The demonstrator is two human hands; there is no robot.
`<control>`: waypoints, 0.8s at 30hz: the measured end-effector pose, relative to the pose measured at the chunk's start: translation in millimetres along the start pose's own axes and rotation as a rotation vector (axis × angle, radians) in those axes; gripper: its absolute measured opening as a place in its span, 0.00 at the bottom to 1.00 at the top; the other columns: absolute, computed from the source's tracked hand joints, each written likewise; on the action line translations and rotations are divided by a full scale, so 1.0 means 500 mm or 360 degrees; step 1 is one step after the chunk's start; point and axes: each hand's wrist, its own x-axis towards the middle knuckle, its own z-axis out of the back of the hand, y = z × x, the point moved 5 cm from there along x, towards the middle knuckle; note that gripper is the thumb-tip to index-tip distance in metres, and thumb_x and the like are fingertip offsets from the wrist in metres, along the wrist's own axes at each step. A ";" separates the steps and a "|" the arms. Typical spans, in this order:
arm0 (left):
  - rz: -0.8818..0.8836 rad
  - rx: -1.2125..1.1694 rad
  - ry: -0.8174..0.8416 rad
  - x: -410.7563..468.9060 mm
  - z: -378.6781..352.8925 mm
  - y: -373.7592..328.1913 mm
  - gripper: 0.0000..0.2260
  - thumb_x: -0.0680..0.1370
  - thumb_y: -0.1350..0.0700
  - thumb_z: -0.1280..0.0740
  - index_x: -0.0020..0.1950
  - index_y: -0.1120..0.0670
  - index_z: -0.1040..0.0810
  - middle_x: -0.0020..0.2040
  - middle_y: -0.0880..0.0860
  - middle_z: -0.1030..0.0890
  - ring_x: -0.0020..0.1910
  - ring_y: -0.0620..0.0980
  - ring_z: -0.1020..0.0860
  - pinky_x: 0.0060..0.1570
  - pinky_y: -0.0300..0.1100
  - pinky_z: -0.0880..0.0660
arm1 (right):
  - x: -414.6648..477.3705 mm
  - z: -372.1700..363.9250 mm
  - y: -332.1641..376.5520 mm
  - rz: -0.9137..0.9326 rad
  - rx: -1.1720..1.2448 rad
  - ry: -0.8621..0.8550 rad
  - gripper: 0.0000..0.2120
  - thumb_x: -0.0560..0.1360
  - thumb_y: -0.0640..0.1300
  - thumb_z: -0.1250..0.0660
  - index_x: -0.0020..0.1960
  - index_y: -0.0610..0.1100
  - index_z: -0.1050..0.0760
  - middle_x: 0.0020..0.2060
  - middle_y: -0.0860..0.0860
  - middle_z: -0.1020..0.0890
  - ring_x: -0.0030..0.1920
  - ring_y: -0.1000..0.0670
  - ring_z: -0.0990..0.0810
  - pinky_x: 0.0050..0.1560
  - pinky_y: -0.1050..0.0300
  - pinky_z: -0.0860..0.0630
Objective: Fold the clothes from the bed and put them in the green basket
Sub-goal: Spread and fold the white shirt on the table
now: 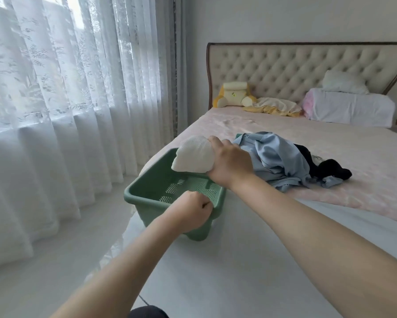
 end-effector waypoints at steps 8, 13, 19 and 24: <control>0.0176 -0.0082 -0.0769 0.030 0.152 0.172 0.05 0.76 0.54 0.36 0.44 0.52 0.21 0.41 0.49 0.22 0.43 0.49 0.26 0.45 0.46 0.27 | 0.046 -0.134 0.063 0.0164 -0.0315 0.0255 0.35 0.73 0.45 0.34 0.77 0.48 0.43 0.62 0.43 0.26 0.61 0.39 0.26 0.55 0.47 0.26; 0.0345 0.0143 0.0038 0.083 0.074 0.242 0.31 0.74 0.50 0.31 0.75 0.42 0.39 0.68 0.53 0.33 0.59 0.57 0.25 0.58 0.51 0.26 | 0.050 -0.237 0.081 0.0156 -0.0474 0.0584 0.36 0.73 0.42 0.32 0.77 0.49 0.44 0.63 0.43 0.27 0.62 0.39 0.27 0.58 0.45 0.26; 0.0522 0.0095 0.0587 0.108 0.027 0.268 0.31 0.73 0.47 0.28 0.74 0.42 0.33 0.70 0.49 0.27 0.65 0.53 0.27 0.64 0.48 0.28 | 0.019 -0.319 0.074 0.0166 -0.0322 0.1135 0.35 0.69 0.43 0.25 0.69 0.47 0.41 0.61 0.43 0.31 0.64 0.37 0.30 0.56 0.42 0.26; 0.0538 -0.0035 0.0561 0.106 0.025 0.265 0.16 0.74 0.53 0.33 0.61 0.40 0.23 0.50 0.45 0.22 0.47 0.47 0.24 0.45 0.42 0.27 | 0.002 -0.308 0.061 -0.0025 -0.0121 0.1374 0.32 0.71 0.54 0.34 0.71 0.48 0.41 0.65 0.44 0.34 0.71 0.39 0.37 0.67 0.36 0.34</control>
